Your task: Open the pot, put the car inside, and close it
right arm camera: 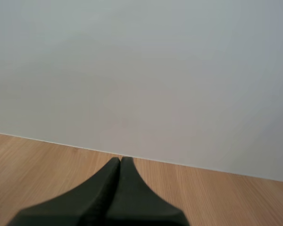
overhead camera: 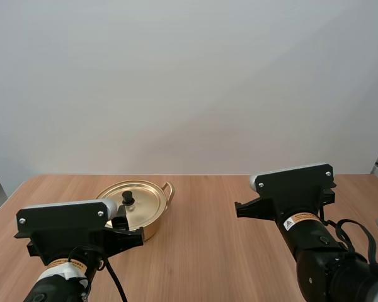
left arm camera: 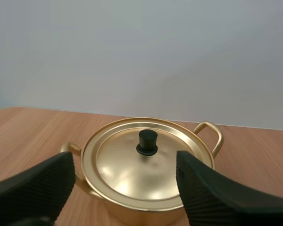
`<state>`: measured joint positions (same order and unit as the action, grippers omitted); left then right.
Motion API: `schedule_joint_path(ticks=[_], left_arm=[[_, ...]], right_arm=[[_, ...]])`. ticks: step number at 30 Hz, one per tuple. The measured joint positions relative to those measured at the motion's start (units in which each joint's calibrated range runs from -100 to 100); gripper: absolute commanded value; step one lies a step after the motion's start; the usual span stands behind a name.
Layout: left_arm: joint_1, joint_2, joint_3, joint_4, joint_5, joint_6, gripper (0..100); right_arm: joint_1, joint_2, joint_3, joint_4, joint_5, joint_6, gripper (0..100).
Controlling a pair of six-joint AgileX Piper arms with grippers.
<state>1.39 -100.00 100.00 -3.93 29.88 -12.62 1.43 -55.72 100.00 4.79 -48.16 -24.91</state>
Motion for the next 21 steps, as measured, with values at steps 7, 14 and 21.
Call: schedule_joint_path(ticks=[7, 14, 21], left_arm=[[0.0, 0.0, 0.0, 0.0, 0.61, 0.0, 100], [0.0, 0.0, 0.0, 0.0, 1.56, -1.46, 0], [0.0, 0.0, 0.0, 0.0, 1.51, -2.48, 0]], right_arm=[[0.0, 0.0, 0.0, 0.0, -2.35, 0.0, 0], [0.0, 0.0, 0.0, 0.0, -4.51, 0.0, 0], [0.0, 0.0, 0.0, 0.0, -4.54, 0.0, 0]])
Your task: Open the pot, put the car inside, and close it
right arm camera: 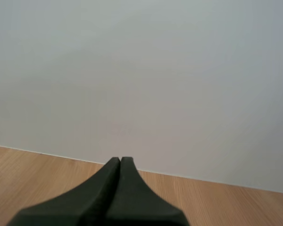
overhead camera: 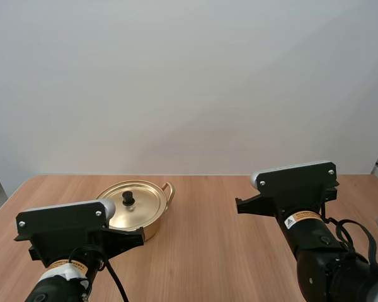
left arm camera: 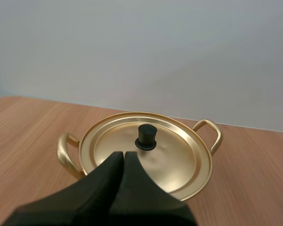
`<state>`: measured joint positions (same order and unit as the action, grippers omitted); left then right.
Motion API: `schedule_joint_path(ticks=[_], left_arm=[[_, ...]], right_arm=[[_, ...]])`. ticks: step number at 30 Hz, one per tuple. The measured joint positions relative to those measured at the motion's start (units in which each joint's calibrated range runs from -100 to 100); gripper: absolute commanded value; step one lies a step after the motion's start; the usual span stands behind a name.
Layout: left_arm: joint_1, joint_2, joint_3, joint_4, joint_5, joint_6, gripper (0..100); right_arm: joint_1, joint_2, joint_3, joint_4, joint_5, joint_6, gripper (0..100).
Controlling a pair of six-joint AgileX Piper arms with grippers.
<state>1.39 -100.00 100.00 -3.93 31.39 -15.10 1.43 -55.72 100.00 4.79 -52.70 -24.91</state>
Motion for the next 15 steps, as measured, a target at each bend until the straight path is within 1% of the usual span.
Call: schedule_joint_path(ticks=[5, 7, 10, 15], left_arm=[[0.0, 0.0, 0.0, 0.0, 0.0, 0.0, 0], [0.0, 0.0, 0.0, 0.0, 0.0, 0.0, 0], [0.0, 0.0, 0.0, 0.0, 0.0, 0.18, 0], [0.0, 0.0, 0.0, 0.0, -0.2, 0.81, 0]], right_arm=[[0.0, 0.0, 0.0, 0.73, 0.0, 0.0, 0], [0.0, 0.0, 0.0, 2.93, 0.0, 0.0, 0], [0.0, 0.0, 0.0, 4.66, 0.0, 0.0, 0], [0.0, 0.0, 0.0, 4.79, 0.0, 0.0, 0]])
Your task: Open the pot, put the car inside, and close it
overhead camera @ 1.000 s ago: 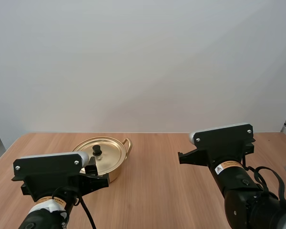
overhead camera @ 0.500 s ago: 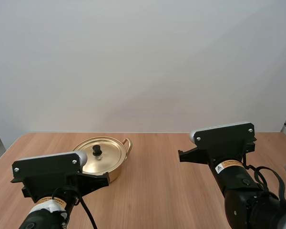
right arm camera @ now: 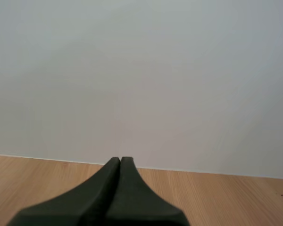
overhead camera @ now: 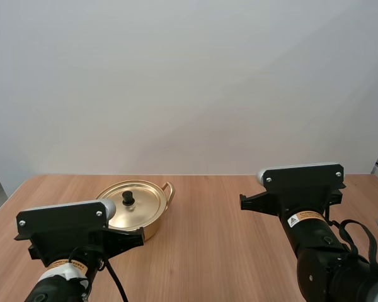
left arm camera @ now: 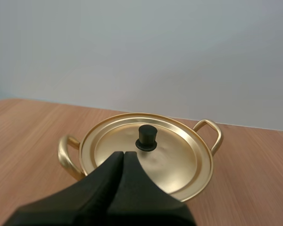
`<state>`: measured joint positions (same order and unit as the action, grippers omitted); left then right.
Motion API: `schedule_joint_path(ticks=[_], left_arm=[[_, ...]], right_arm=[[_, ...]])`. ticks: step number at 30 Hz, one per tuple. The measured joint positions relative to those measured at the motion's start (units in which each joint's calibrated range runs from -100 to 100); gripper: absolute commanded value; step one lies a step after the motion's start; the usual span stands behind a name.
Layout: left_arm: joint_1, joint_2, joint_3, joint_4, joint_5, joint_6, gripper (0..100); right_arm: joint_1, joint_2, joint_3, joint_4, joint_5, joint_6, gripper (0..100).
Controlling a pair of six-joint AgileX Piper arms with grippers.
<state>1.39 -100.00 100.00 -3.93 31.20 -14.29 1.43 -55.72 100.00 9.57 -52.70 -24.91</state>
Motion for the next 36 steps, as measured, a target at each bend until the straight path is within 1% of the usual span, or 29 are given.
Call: schedule_joint_path(ticks=[2, 7, 10, 13, 17, 21, 27, 28, 29, 33, 36], left_arm=[[0.0, 0.0, 0.0, 0.0, -2.16, 1.25, 0], [0.0, 0.0, 0.0, 0.0, -11.89, 1.52, 0], [0.0, 0.0, 0.0, 0.0, -15.3, 1.52, 0], [0.0, 0.0, 0.0, 0.0, -15.7, 1.52, 0], [0.0, 0.0, 0.0, 0.0, -15.7, 1.52, 0], [0.0, 0.0, 0.0, 0.0, -15.7, 1.52, 0], [0.0, 0.0, 0.0, 0.0, -15.91, 1.52, 0], [0.0, 0.0, 0.0, 0.0, -15.91, 1.52, 0], [0.0, 0.0, 0.0, 0.0, -15.91, 1.52, 0], [0.0, 0.0, 0.0, 0.0, -15.91, 1.52, 0], [0.0, 0.0, 0.0, 0.0, -15.91, 1.52, 0]], right_arm=[[0.0, 0.0, 0.0, -0.11, 0.0, 0.0, 0], [0.08, -0.4, 0.0, -0.38, 1.8, -4.21, 0], [0.67, -2.02, 0.0, -0.48, 3.95, -4.71, 0], [1.05, -4.72, 0.0, -1.4, 7.38, -4.71, 0], [1.05, -12.23, 0.0, -3.53, 17.31, -5.44, 0], [1.05, -21.37, 0.0, -1.15, 31.11, -5.33, 0], [1.05, -26.53, 0.0, 1.02, 37.66, -5.33, 0], [1.05, -28.95, 0.0, 1.5, 41.07, -5.33, 0], [1.05, -36.21, 0.0, 2.47, 49.93, -5.33, 0], [1.05, -41.4, 0.0, 3.91, 60.22, -5.33, 0], [1.05, -42.32, 0.0, 5.62, 68.52, -4.87, 0]])
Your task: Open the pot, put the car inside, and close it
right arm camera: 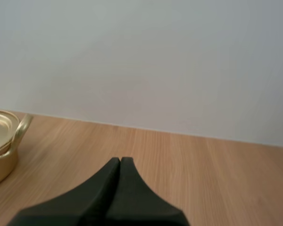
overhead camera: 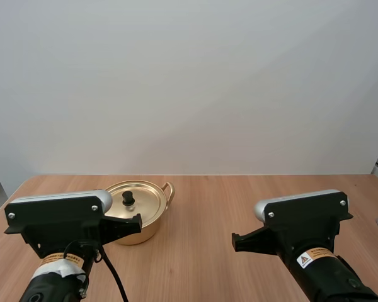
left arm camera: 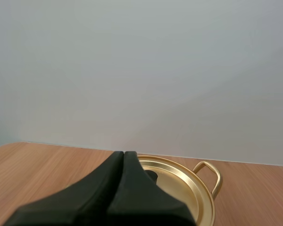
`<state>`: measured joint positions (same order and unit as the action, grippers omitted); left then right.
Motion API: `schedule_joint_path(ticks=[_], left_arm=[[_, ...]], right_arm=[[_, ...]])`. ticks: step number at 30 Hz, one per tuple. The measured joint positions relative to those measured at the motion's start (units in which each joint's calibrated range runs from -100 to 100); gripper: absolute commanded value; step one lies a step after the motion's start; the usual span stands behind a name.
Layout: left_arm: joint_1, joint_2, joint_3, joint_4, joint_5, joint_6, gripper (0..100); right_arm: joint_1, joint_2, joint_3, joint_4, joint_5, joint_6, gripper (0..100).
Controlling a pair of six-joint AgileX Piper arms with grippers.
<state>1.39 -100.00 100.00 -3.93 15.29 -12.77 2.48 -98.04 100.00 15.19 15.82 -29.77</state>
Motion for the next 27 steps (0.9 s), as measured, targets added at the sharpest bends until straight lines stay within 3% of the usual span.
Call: schedule_joint_path(ticks=[9, 18, 20, 21, 22, 27], left_arm=[[0.0, 0.0, 0.0, 0.0, 0.0, 0.0, 0], [0.0, 0.0, 0.0, 0.0, 0.0, 0.0, 0], [0.0, 0.0, 0.0, 0.0, 0.0, 0.0, 0], [0.0, 0.0, 0.0, 0.0, 0.0, 0.0, 0], [0.0, 0.0, 0.0, 0.0, 0.0, 0.0, 0], [0.0, 0.0, 0.0, 0.0, 0.16, 0.0, 0]], right_arm=[[0.0, 0.11, 0.0, -1.88, 11.74, 5.17, 0], [0.0, 0.11, 0.0, -4.29, 4.61, 6.03, 0], [0.0, 0.11, 0.0, -5.89, 2.83, 7.04, 0], [0.0, 0.11, 0.0, -10.72, 2.04, 7.5, 0], [0.0, 0.11, 0.0, -12.56, 0.62, 12.89, 0], [-1.03, -0.01, 0.0, -15.19, 7.52, 18.38, 0]])
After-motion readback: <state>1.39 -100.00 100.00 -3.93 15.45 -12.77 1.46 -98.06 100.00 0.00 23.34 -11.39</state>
